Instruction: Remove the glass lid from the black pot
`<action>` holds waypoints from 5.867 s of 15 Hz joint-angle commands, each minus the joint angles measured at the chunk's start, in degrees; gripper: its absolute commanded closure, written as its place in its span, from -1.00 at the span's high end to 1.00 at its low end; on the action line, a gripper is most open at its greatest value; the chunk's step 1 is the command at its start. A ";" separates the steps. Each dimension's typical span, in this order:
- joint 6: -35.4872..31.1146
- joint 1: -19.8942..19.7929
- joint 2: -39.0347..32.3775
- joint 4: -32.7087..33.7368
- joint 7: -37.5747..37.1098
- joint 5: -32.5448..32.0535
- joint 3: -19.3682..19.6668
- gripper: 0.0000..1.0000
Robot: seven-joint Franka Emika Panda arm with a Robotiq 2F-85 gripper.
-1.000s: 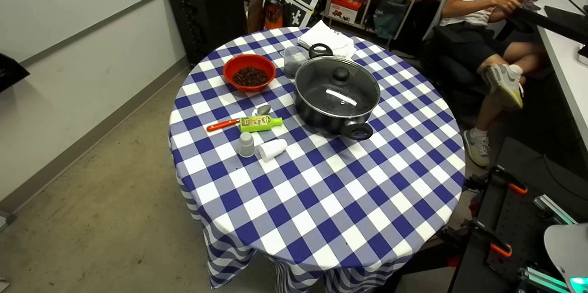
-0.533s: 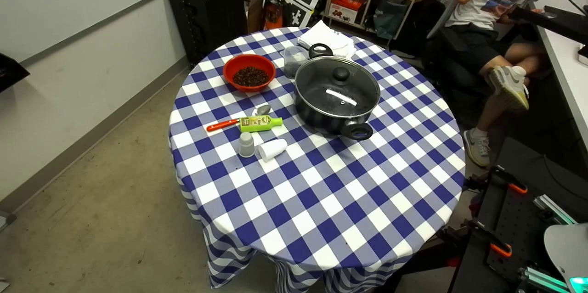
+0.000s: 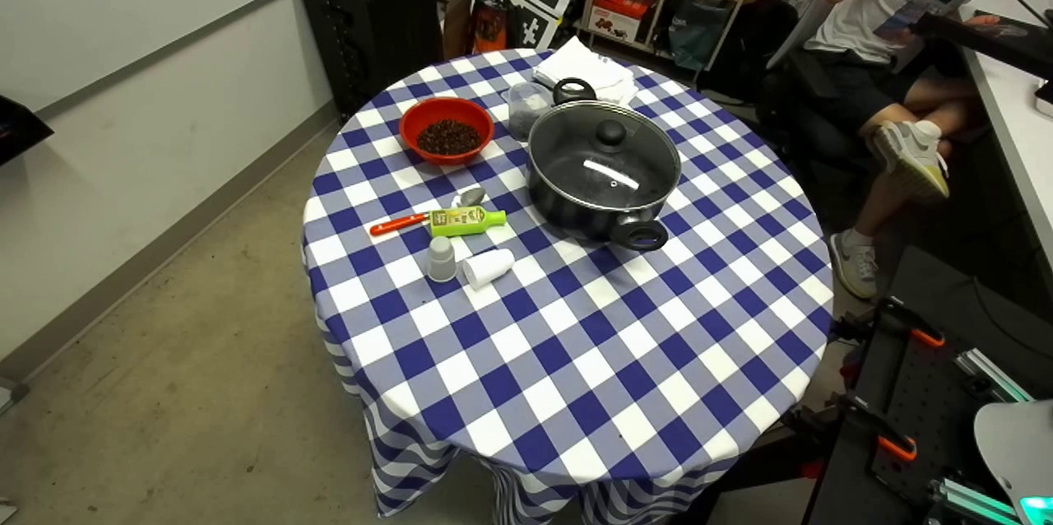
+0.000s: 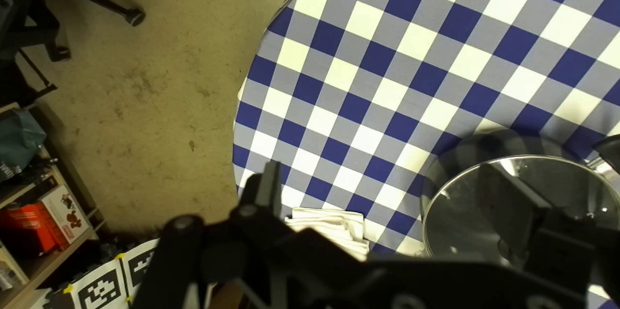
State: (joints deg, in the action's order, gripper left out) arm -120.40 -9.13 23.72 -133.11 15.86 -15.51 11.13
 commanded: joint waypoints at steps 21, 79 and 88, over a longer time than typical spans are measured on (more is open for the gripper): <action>9.12 7.29 -49.65 48.97 2.80 13.87 -12.78 1.00; 10.68 10.99 -65.63 54.21 -17.10 12.35 -11.19 1.00; 10.15 10.84 -65.72 54.61 -16.69 12.64 -11.42 0.36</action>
State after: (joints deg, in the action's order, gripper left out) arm -110.17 1.39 -40.87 -80.40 -1.18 -2.71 -0.41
